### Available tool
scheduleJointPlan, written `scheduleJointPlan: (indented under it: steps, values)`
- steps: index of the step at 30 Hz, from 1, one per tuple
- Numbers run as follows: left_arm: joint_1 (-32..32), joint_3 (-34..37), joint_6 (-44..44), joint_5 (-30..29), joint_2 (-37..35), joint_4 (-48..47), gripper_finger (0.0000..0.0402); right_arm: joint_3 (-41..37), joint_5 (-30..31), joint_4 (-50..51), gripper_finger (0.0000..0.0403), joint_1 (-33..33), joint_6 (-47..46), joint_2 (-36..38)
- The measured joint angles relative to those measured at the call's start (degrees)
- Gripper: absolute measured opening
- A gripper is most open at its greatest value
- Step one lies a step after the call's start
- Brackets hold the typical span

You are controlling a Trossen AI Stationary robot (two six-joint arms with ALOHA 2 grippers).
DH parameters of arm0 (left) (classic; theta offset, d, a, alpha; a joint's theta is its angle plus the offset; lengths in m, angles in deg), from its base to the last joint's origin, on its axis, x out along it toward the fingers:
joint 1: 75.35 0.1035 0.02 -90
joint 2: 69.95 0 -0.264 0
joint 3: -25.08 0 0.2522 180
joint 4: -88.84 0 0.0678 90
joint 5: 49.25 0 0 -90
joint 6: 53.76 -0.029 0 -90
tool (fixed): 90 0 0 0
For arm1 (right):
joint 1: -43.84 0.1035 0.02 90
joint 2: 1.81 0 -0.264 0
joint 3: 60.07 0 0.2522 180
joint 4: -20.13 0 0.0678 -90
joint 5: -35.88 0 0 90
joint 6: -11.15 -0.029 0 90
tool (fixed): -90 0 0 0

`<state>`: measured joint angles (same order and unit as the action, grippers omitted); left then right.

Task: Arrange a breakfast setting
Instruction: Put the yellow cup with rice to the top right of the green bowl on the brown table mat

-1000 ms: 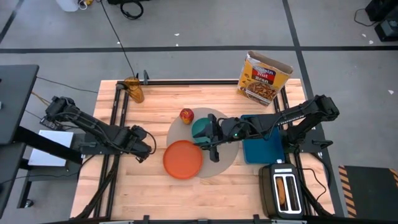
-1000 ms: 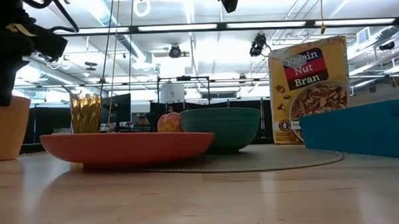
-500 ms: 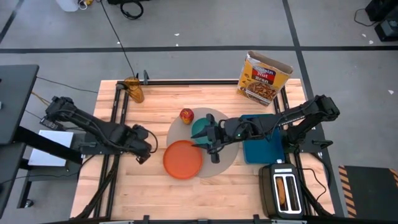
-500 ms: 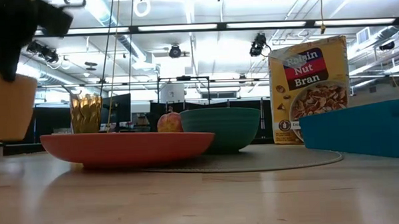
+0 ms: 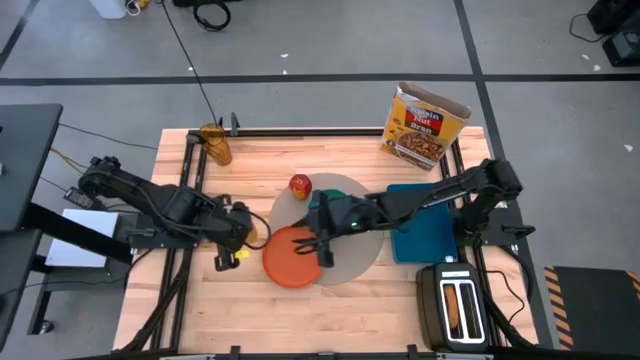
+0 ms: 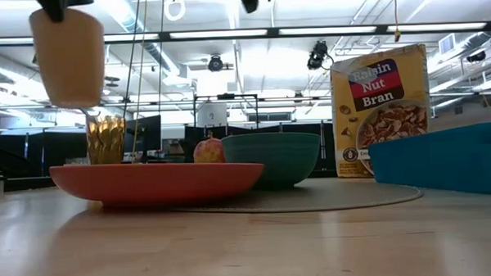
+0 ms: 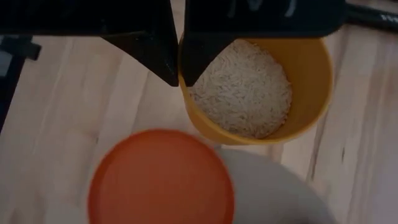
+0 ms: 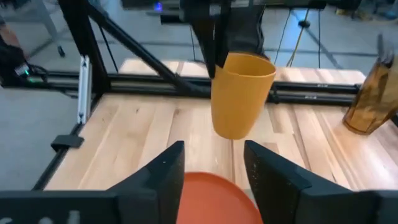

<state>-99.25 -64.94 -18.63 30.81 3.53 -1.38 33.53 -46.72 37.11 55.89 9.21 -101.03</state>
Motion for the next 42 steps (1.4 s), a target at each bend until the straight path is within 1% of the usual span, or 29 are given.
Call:
scheduleJointPlan:
  steps: [3, 8, 12, 17, 19, 22, 26, 30, 35, 42]
  values:
    - [-0.28, -2.30, -4.86, -0.06, 2.78, 0.49, 0.0013, 4.85, -0.04, 3.27, 0.0213, -0.71, 0.49, -3.84]
    - [-2.26, -5.45, -10.71, -0.26, 6.38, 0.19, 0.0013, 9.99, -0.59, 6.33, 0.0289, -2.37, 0.62, -8.36]
    - [-3.99, -6.41, -14.10, -0.99, 7.80, 0.72, 0.0013, 13.21, -4.80, 5.59, 0.0345, -3.40, 0.62, -11.78]
    - [-4.78, -6.30, -16.74, -1.66, 8.56, 2.66, 0.0013, 16.31, -8.07, 5.48, 0.0391, -4.26, 1.96, -16.12]
    - [-4.98, -6.33, -17.76, -2.26, 8.88, 3.35, 0.0013, 17.12, -9.09, 5.31, 0.0397, -4.55, 1.95, -17.52]
    - [-4.98, -6.30, -18.33, -2.47, 8.96, 3.91, 0.0013, 17.39, -10.20, 5.61, 0.0396, -4.80, 1.99, -18.26]
    - [-4.98, -6.30, -20.17, -2.53, 9.04, 4.64, 0.0013, 17.37, -10.32, 2.03, 0.0398, -5.07, 4.05, -19.40]
    - [-4.62, -6.30, -22.28, -2.85, 9.04, 7.88, 0.0013, 17.39, -12.98, -2.22, 0.0398, -5.19, 7.77, -20.18]
    - [-4.48, -6.19, -22.55, -3.39, 9.13, 8.00, 0.0013, 17.35, -14.16, -4.41, 0.0391, -5.44, 5.58, -20.61]
    - [-4.50, -6.19, -22.53, -4.65, 9.13, 8.36, 0.0013, 17.35, -14.93, -4.10, 0.0385, -5.50, 4.35, -20.70]
